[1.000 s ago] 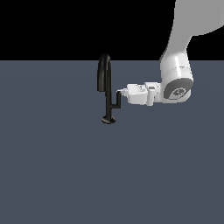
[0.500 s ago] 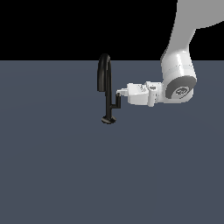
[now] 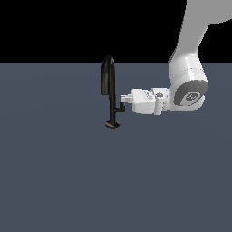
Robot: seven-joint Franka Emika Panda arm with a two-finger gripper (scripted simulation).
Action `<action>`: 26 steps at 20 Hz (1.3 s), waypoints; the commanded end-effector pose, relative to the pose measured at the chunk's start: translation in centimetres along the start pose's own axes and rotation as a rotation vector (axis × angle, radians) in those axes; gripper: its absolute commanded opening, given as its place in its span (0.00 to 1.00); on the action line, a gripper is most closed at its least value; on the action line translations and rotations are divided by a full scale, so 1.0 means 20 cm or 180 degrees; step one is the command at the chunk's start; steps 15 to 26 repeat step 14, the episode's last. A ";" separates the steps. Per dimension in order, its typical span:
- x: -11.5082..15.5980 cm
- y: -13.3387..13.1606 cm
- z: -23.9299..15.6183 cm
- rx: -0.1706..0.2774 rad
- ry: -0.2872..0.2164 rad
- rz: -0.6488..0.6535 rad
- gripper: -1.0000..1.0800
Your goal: Turn on the faucet by rotating a designated handle.
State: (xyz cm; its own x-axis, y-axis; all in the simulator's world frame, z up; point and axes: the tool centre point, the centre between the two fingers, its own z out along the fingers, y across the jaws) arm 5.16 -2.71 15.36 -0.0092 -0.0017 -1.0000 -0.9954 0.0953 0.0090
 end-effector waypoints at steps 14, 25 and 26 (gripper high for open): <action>0.33 0.19 0.00 -0.0016 -0.0008 0.0071 0.00; 0.33 0.19 0.00 -0.0016 -0.0008 0.0071 0.00; 0.33 0.19 0.00 -0.0016 -0.0008 0.0071 0.00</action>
